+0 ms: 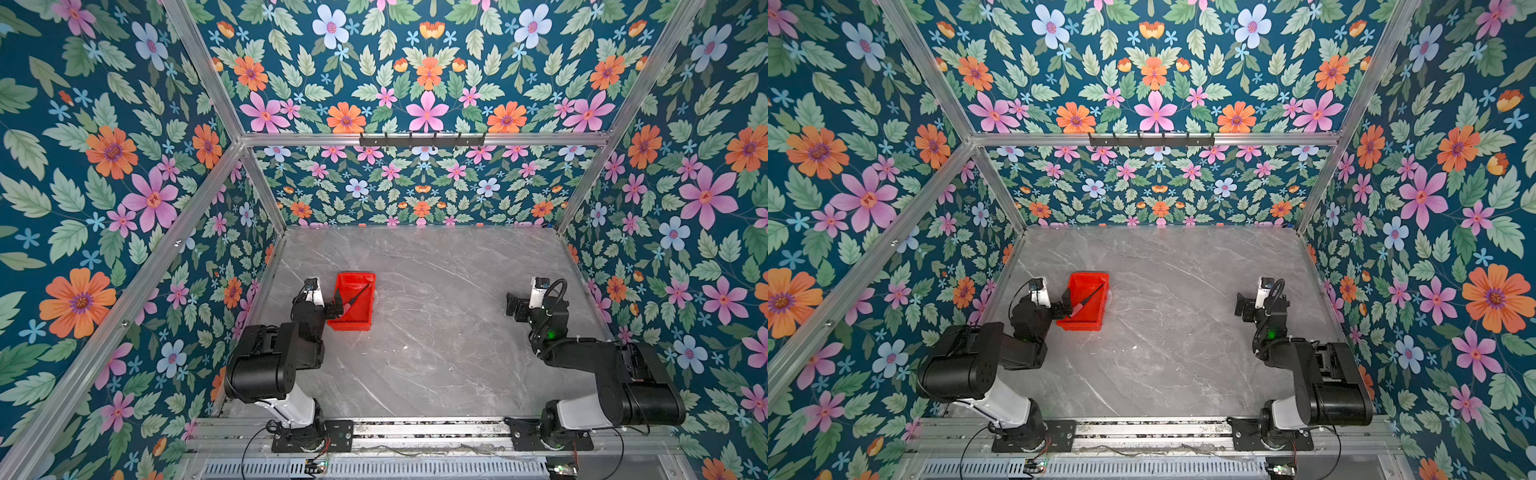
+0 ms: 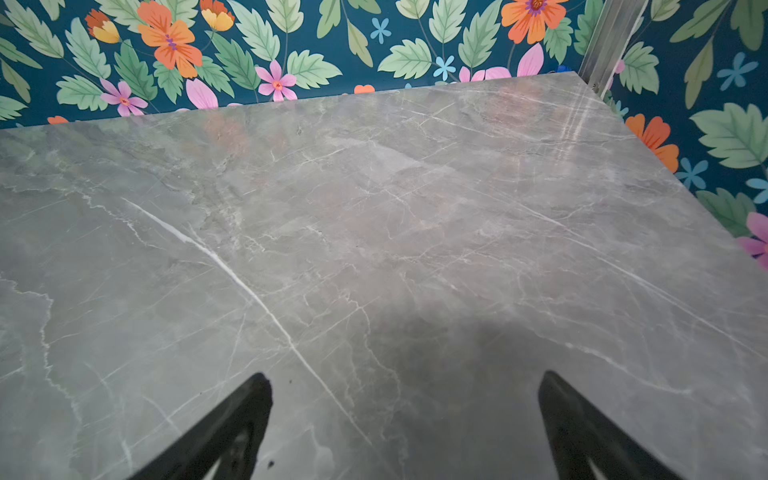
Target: Put the screwdriver in the bin
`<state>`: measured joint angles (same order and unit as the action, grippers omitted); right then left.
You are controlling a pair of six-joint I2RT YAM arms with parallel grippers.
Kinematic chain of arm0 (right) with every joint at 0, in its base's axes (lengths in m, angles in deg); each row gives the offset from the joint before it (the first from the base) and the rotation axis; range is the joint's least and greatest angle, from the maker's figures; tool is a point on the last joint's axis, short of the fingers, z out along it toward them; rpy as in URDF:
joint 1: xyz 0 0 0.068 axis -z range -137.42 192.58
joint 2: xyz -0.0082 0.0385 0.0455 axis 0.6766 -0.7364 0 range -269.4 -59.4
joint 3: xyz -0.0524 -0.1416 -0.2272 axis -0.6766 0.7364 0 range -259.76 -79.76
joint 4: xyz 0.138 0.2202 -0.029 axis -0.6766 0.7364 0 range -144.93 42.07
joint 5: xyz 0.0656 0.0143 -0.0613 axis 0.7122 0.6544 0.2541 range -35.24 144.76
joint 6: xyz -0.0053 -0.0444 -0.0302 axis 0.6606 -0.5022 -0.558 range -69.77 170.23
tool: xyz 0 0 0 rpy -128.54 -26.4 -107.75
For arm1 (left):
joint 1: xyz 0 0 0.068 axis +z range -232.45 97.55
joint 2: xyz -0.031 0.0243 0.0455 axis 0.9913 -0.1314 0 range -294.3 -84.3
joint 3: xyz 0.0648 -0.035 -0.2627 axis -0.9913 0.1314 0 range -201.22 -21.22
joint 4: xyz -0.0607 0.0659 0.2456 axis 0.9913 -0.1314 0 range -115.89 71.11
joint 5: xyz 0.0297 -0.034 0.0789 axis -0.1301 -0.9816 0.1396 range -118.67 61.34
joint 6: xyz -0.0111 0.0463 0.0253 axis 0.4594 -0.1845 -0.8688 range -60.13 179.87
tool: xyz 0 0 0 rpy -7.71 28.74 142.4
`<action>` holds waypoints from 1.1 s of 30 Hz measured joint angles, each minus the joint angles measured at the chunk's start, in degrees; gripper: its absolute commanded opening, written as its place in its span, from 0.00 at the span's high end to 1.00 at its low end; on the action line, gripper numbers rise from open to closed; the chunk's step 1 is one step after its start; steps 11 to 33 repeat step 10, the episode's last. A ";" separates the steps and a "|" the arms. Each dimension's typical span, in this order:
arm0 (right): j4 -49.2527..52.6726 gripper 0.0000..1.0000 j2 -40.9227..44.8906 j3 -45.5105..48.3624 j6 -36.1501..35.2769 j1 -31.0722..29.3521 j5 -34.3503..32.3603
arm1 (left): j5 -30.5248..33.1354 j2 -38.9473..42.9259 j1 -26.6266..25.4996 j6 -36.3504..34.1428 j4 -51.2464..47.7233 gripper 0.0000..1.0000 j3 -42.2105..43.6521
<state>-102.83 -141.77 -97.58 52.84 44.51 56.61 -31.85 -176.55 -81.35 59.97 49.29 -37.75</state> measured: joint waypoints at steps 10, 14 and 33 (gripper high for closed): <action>0.15 0.01 -0.11 -0.13 0.04 0.00 -0.07 | 0.15 0.00 -0.02 -0.02 0.33 0.00 0.00; 0.15 0.01 -0.11 -0.13 0.04 0.00 -0.07 | 0.15 0.00 -0.02 -0.02 0.33 0.00 0.00; 0.15 0.01 -0.11 -0.13 0.04 0.00 -0.07 | 0.15 0.00 -0.02 -0.02 0.33 0.00 0.00</action>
